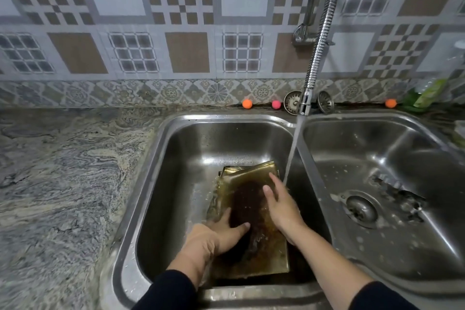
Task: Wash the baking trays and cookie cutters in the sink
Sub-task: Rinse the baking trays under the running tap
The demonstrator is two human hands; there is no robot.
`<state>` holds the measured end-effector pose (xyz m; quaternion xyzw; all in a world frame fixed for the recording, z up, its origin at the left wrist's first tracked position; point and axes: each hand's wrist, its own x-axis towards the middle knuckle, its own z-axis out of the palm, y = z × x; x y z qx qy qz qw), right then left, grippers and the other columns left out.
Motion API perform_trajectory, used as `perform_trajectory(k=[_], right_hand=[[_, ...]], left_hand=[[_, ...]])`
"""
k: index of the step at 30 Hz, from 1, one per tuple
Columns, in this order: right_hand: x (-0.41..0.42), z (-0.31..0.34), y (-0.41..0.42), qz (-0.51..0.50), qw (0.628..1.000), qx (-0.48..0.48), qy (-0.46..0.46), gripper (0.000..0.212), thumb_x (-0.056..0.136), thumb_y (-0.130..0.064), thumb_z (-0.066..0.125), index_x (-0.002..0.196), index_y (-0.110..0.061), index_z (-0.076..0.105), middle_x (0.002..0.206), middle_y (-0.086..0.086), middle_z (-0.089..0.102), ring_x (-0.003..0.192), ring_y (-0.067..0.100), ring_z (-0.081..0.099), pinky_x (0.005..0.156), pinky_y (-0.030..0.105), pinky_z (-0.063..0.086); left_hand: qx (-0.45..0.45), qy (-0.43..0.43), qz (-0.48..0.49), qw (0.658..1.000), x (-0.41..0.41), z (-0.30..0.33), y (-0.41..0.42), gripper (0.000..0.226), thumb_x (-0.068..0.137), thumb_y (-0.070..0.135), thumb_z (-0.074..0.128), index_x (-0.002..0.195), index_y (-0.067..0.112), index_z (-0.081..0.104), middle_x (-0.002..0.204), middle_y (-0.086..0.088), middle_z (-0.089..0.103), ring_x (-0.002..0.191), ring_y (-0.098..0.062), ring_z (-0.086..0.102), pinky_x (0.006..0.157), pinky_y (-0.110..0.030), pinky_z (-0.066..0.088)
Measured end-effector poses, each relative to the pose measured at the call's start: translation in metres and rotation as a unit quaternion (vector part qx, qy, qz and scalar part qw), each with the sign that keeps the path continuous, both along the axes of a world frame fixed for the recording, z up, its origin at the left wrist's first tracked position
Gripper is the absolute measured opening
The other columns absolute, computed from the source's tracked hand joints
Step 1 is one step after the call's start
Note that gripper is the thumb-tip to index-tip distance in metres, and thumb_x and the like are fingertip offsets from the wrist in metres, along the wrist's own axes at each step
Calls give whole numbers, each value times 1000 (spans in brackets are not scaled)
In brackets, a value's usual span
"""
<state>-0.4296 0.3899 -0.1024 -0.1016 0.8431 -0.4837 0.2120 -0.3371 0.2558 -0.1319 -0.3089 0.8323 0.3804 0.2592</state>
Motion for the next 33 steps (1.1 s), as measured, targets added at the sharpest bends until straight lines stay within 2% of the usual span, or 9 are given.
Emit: perform_trajectory(k=[3, 6, 11, 17, 20, 22, 24, 27, 33], right_hand=[[-1, 17, 19, -43, 998, -17, 30, 49, 100, -46, 28, 148, -33, 29, 147, -1, 43, 132, 20, 43, 101, 30, 34], [-5, 33, 34, -63, 997, -25, 39, 60, 95, -55, 17, 147, -30, 33, 150, 0, 39, 137, 21, 36, 108, 33, 27], [1, 55, 55, -32, 994, -69, 79, 62, 91, -57, 16, 147, -35, 28, 154, -5, 30, 141, 14, 27, 112, 30, 21], [-5, 63, 66, -18, 985, -111, 127, 61, 89, -56, 22, 144, -34, 33, 150, -12, 34, 127, -5, 27, 104, 17, 21], [-8, 63, 62, -42, 982, -143, 112, 52, 93, -53, 27, 143, -41, 31, 151, -14, 31, 136, 2, 27, 105, 20, 22], [-9, 65, 55, -27, 981, -158, 108, 49, 95, -50, 30, 143, -43, 30, 150, -16, 29, 138, 5, 26, 104, 21, 22], [-10, 67, 47, -12, 977, -180, 110, 48, 96, -45, 35, 143, -40, 30, 147, -19, 29, 134, 0, 24, 104, 20, 22], [-16, 66, 35, 8, 978, -177, 109, 52, 97, -40, 40, 147, -31, 28, 146, -15, 31, 129, -2, 24, 102, 20, 22], [-46, 46, 13, 121, 987, 48, 98, 70, 93, -55, 41, 152, -36, 7, 160, 4, 5, 147, 23, 11, 115, 39, 14]], left_hand=[[-60, 24, -63, 996, -3, 13, 36, 68, 91, 68, 22, 149, 44, -3, 159, -1, -17, 146, -35, -8, 118, -52, -1], [-94, 149, -151, 973, -19, 27, 74, 55, 99, 54, 13, 148, 43, -9, 154, 17, -23, 144, -18, -21, 112, -59, -13], [-71, 262, -162, 949, -61, 47, 88, 53, 99, 52, 15, 148, 46, -5, 156, 20, -18, 144, -11, -18, 113, -55, -12], [-206, 278, -148, 926, -80, 42, 51, 53, 98, 52, 7, 149, 44, -5, 159, 18, -3, 147, -18, -6, 117, -54, -6], [-262, 266, -87, 924, -65, 43, 36, 55, 99, 50, 16, 152, 33, 8, 160, 10, 0, 147, -15, -2, 116, -56, -5], [-254, 338, -6, 906, -54, 41, 28, 55, 99, 45, 31, 151, 29, 19, 160, 6, -4, 146, -22, -3, 117, -52, 1], [-157, 417, 111, 888, -44, 45, 21, 61, 98, 35, 46, 151, 26, 18, 158, -1, 0, 145, -24, 4, 117, -37, 6], [-19, 389, 233, 891, -36, 54, 7, 65, 99, 33, 44, 153, 24, 7, 158, -4, 20, 144, -23, 21, 116, -33, 14], [-52, 498, 280, 819, -23, 70, 3, 40, 101, 15, 39, 141, 20, 43, 140, 2, 50, 126, -2, 41, 97, -3, 26]])
